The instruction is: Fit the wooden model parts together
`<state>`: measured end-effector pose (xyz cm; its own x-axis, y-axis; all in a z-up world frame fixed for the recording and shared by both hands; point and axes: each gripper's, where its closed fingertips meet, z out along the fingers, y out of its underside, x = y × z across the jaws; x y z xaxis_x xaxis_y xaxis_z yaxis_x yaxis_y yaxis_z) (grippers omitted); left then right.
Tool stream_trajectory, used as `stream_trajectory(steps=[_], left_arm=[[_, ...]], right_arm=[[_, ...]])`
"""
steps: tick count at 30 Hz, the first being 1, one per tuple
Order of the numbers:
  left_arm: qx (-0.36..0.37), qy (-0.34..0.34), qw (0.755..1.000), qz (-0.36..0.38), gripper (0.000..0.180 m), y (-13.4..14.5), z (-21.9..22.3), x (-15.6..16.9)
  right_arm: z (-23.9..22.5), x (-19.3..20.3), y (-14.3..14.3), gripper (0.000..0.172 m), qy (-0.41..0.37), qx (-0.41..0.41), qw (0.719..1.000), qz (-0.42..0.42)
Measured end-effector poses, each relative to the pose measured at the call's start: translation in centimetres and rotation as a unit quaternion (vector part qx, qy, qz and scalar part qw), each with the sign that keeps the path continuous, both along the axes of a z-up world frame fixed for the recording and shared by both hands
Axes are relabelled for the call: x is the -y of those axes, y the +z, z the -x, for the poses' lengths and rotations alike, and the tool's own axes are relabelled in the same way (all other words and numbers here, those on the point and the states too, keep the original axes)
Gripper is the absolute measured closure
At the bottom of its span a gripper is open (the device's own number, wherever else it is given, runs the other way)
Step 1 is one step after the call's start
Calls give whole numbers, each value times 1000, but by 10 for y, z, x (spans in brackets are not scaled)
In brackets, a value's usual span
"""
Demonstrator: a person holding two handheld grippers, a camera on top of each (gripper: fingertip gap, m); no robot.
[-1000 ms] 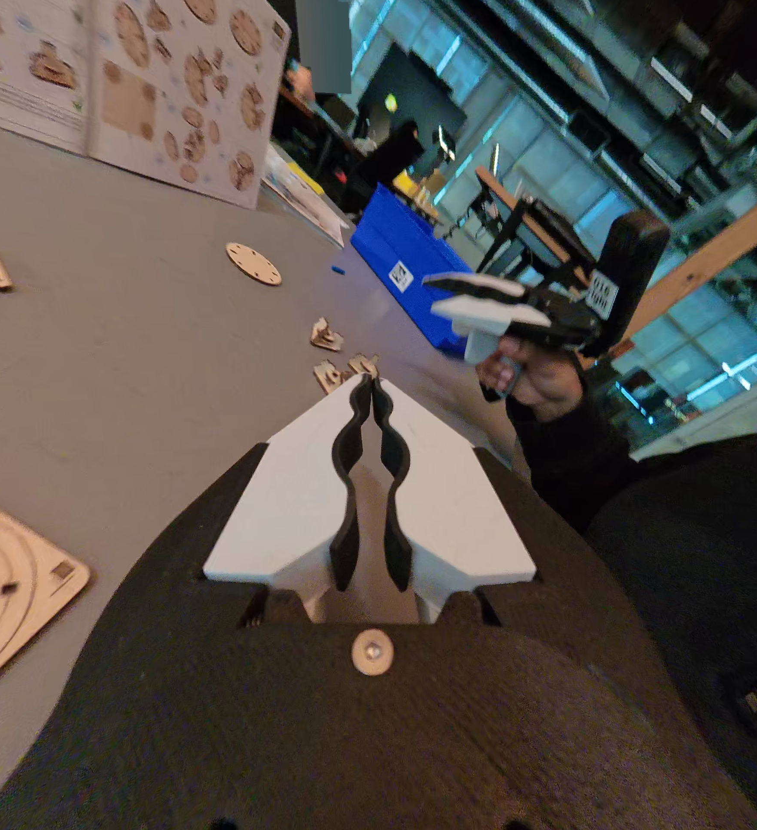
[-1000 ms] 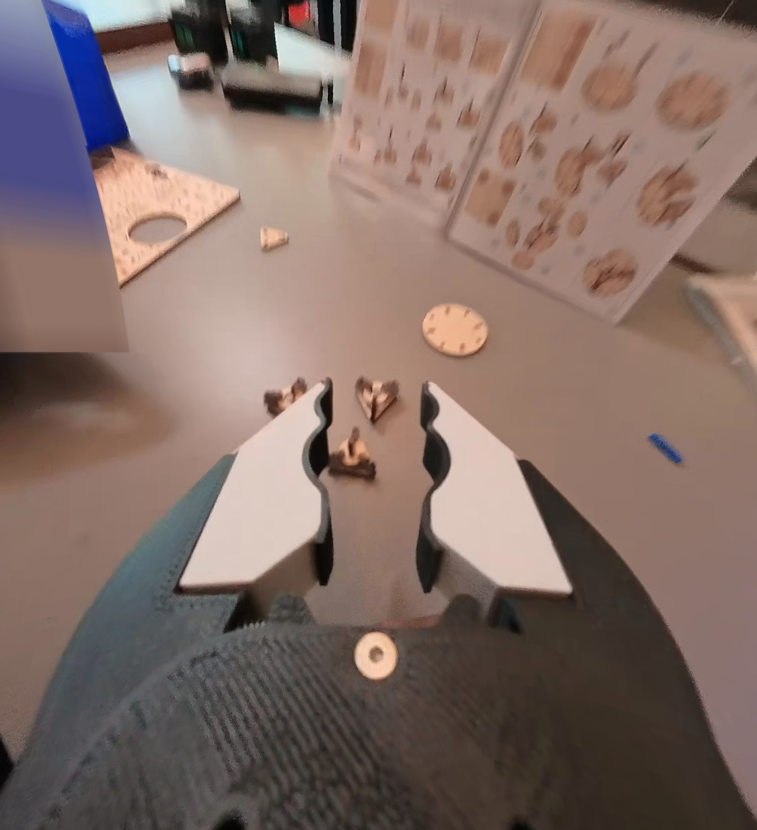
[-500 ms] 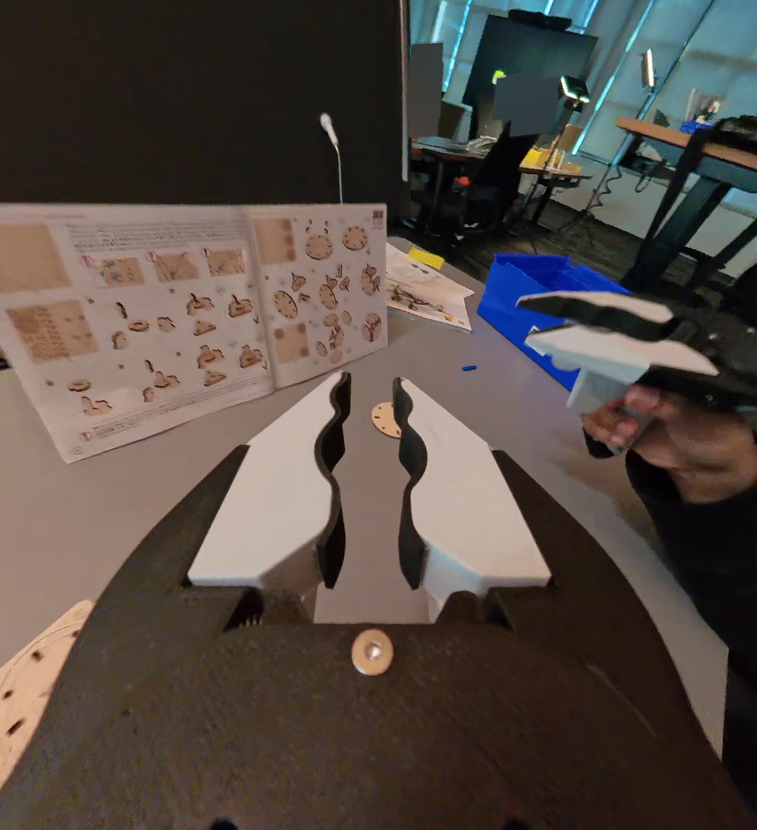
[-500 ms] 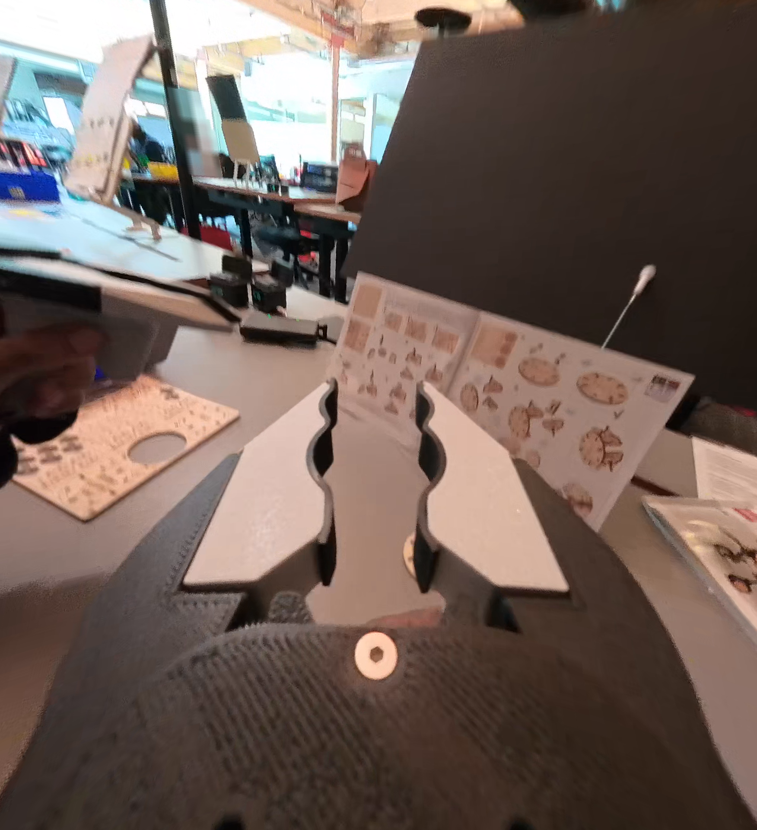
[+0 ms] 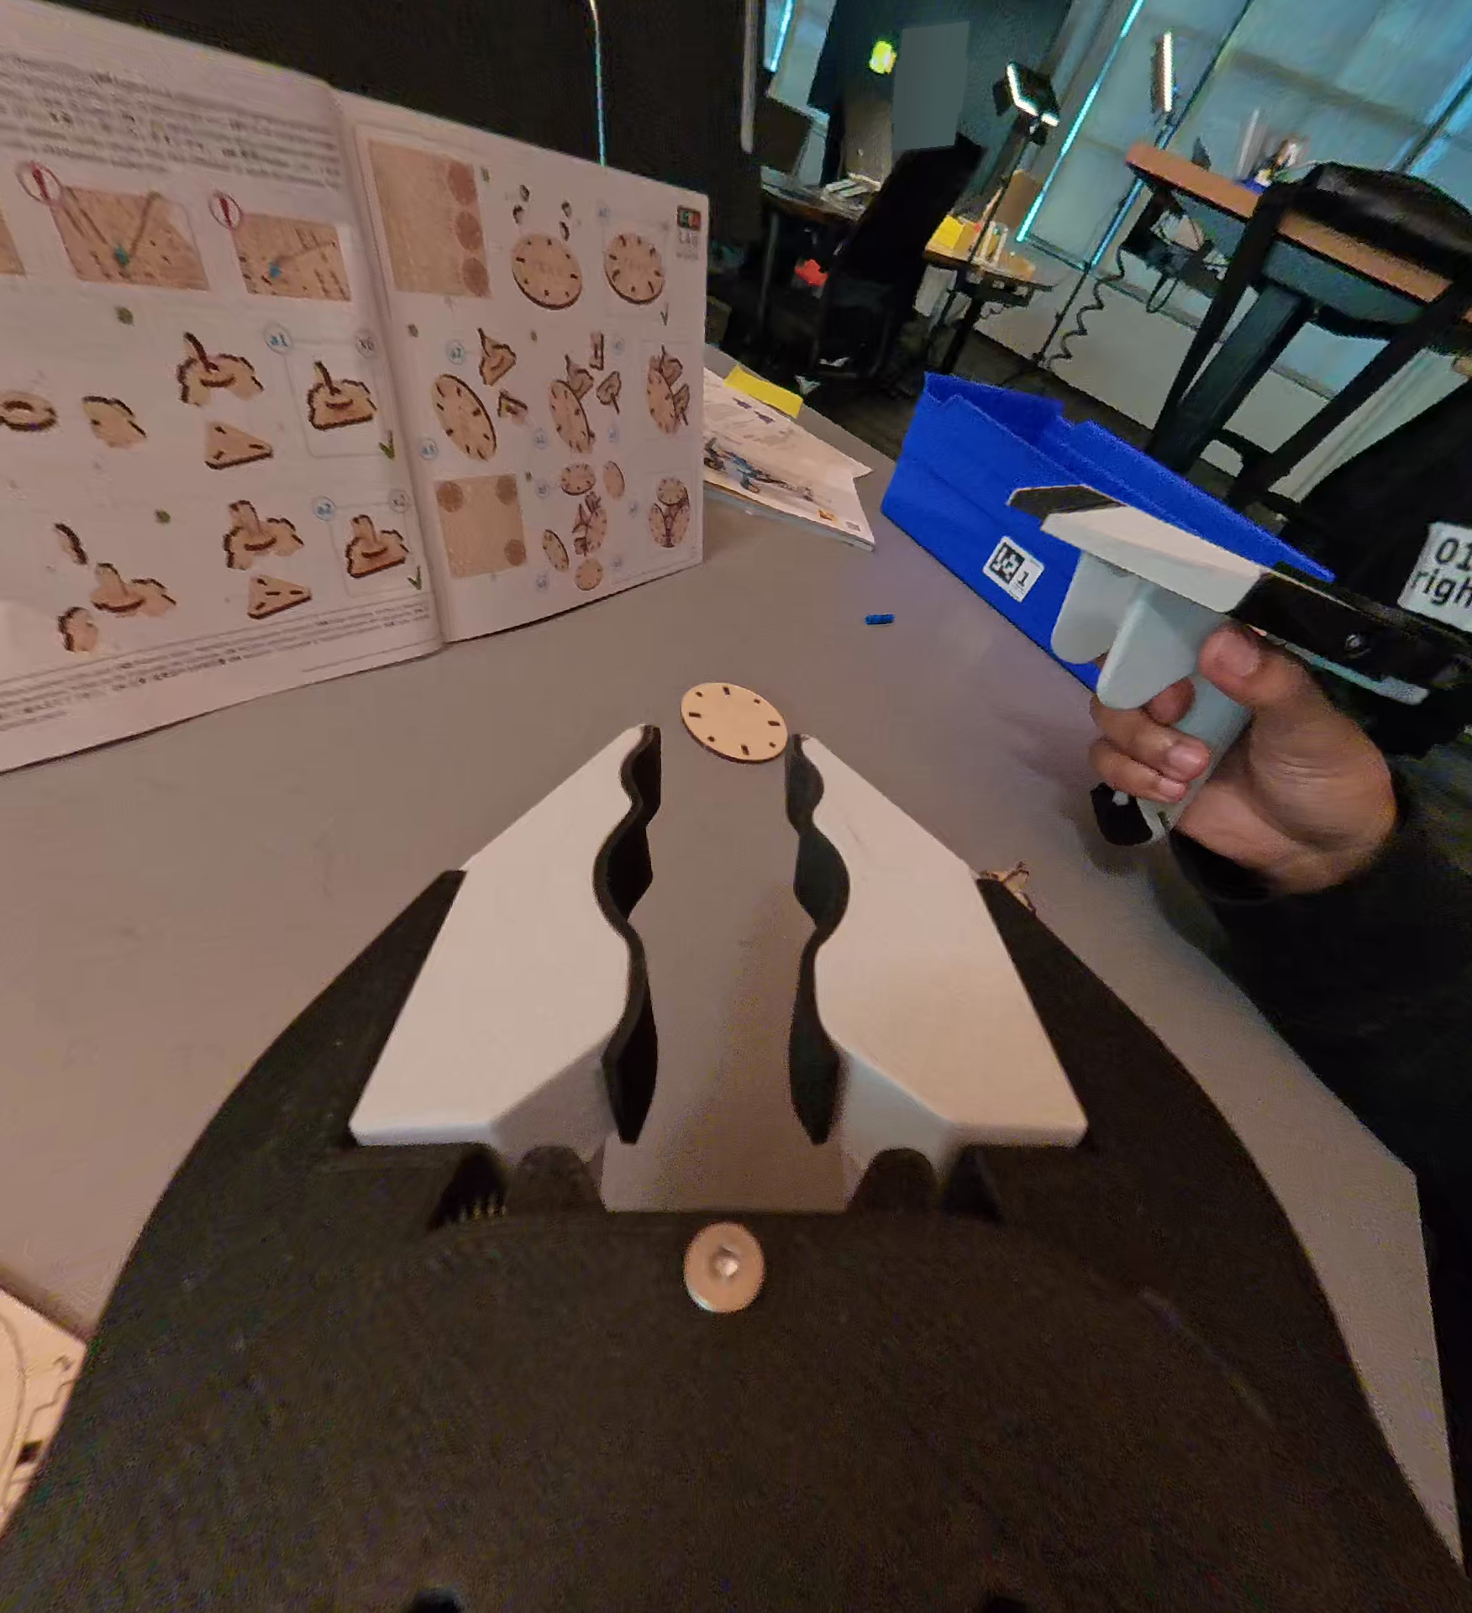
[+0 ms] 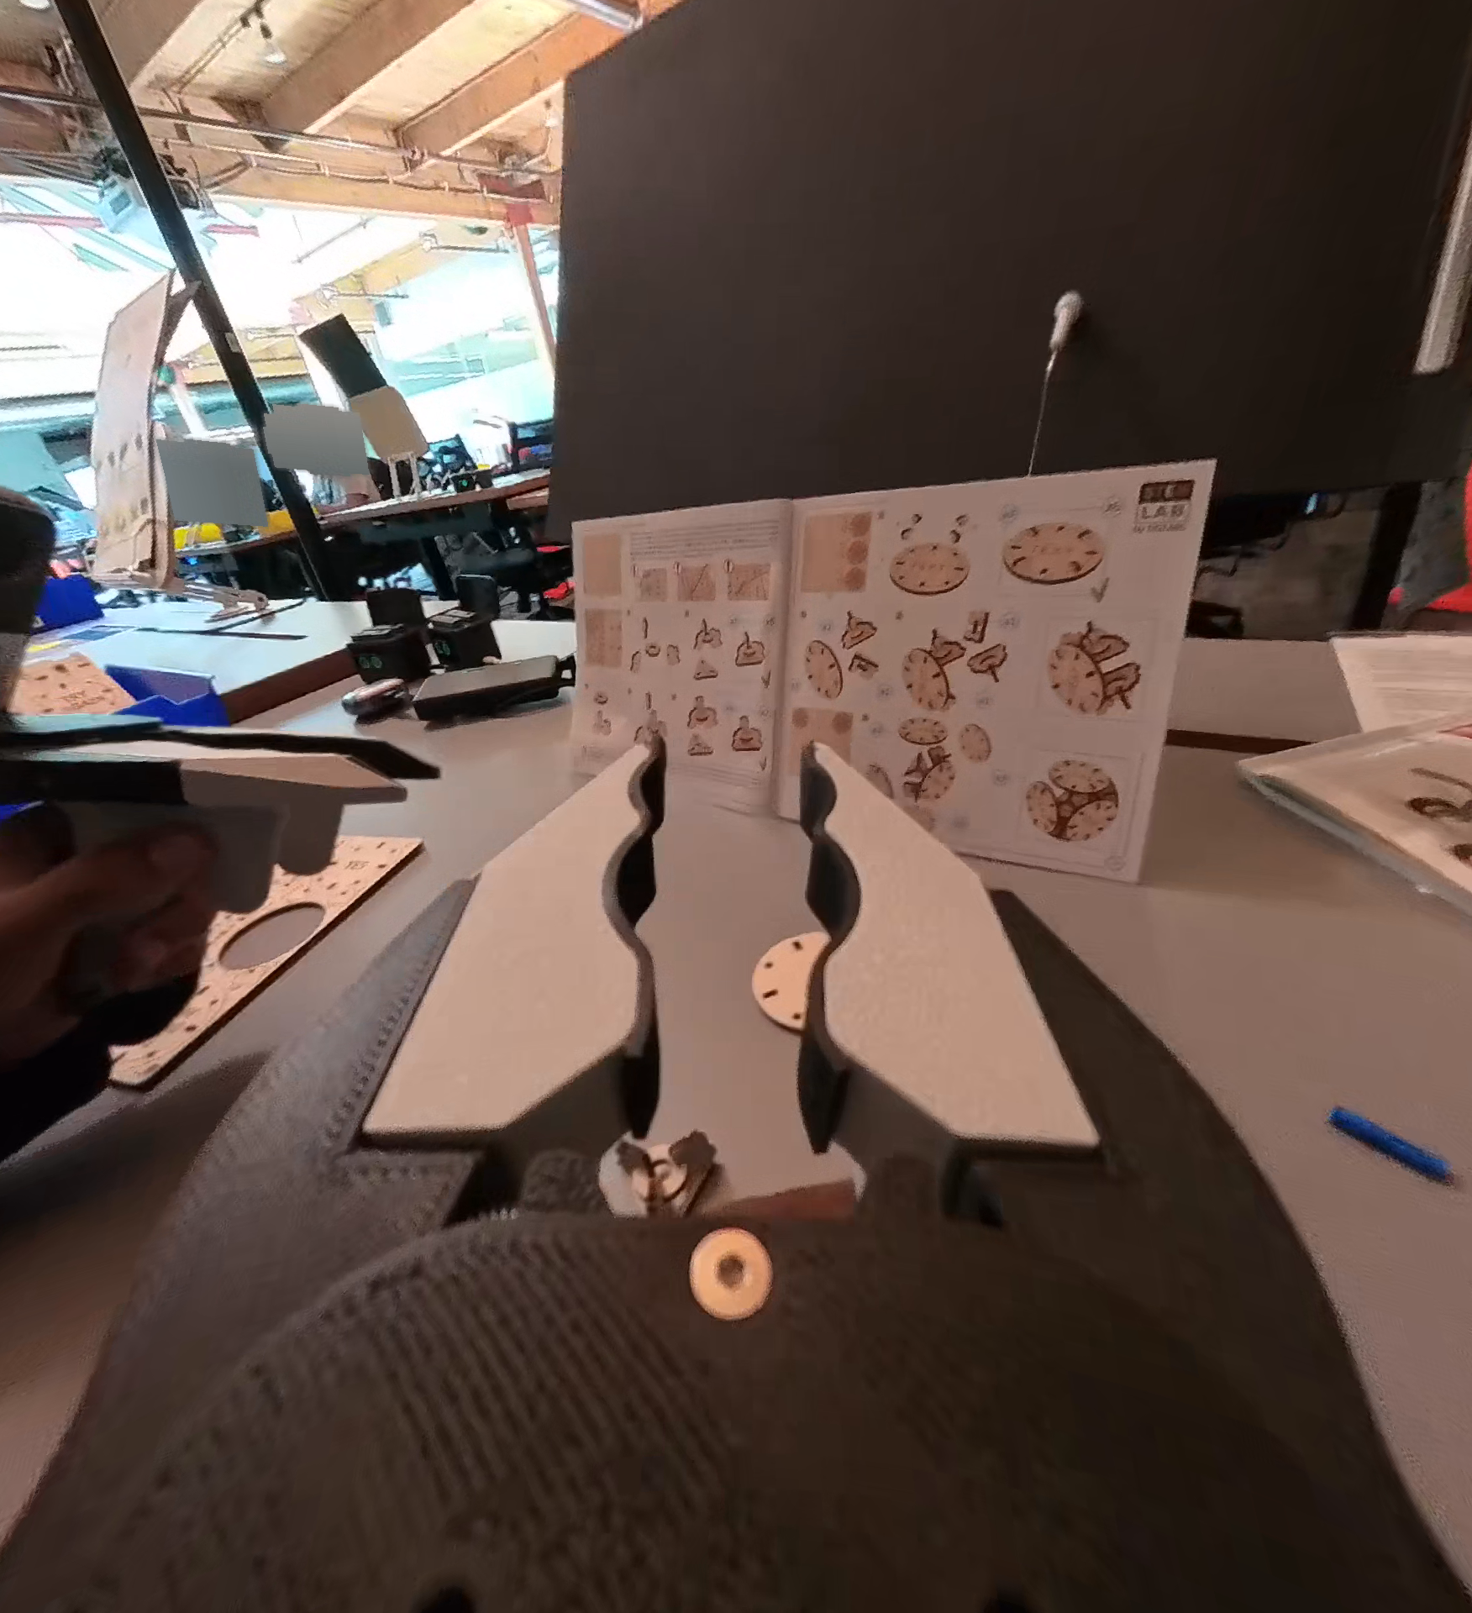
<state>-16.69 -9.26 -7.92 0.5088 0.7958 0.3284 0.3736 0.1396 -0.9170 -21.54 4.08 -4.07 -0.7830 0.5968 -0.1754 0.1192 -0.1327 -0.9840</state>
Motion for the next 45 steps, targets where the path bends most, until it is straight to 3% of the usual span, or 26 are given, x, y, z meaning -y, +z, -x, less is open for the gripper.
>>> stream_trajectory(steps=[5,14,22,31,45], left_arm=[[23,-25,999,24,150,-15,-2,-13],[33,-36,999,18,149,-18,-4,-18],[52,-44,998,8,149,-21,-5,-17],[64,-48,997,-12,149,-22,-6,-14],[59,-32,998,-14,148,-21,-4,-7]], right_arm=[[-7,11,-11,141,29,24,999,-22],[-16,22,-18,142,15,-49,993,-106],[-19,24,-15,142,30,-29,996,-73],[-25,36,-28,143,47,-29,994,-97],[-20,29,-16,145,30,-32,997,-58]])
